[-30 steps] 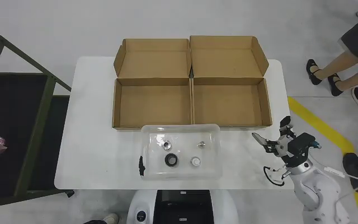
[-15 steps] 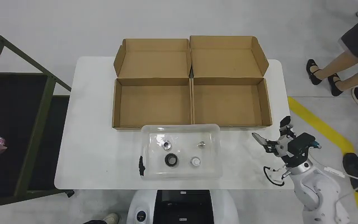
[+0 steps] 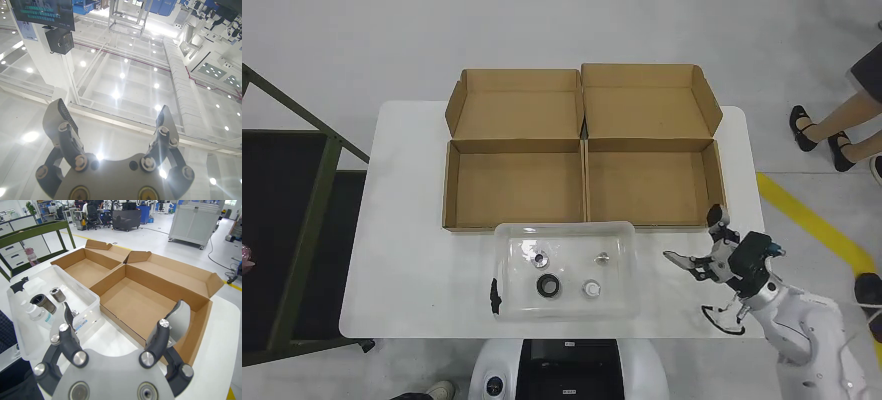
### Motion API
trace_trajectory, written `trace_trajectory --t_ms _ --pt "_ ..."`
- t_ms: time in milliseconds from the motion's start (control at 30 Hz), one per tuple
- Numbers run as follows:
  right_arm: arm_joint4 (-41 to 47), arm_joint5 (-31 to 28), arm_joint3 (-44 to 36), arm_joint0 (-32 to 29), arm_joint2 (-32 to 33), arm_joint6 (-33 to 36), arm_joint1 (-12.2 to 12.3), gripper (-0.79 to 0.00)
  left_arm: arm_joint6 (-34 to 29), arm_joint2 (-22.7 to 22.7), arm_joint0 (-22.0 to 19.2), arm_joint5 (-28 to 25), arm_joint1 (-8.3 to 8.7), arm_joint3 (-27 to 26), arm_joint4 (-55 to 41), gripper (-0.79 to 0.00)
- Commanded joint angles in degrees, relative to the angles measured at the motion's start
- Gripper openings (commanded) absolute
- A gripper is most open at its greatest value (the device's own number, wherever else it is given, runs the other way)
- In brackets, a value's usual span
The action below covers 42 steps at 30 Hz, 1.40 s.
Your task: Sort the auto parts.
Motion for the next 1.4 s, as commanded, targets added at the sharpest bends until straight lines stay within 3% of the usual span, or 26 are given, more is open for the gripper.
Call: trace_trajectory --t_ms 0,433,667,1367 --pt "-0.2 -1.1 -1.4 0.4 -0.8 1.6 0.2 0.0 0.0 0.0 0.0 0.0 0.0 0.0 0.0 0.0" --pt "-7.7 -9.3 -9.8 -1.1 -9.0 5.7 1.1 0.0 0.0 0.0 0.0 0.0 0.0 0.0 0.0 0.0" --pt "-12.0 -9.3 -10.6 -0.4 -14.8 7.8 2.2 0.0 0.0 0.0 0.0 0.0 0.0 0.0 0.0 0.0" --pt "-11.8 -7.7 -7.4 4.5 -20.3 13.7 3.4 0.0 0.0 0.0 0.0 0.0 0.0 0.0 0.0 0.0"
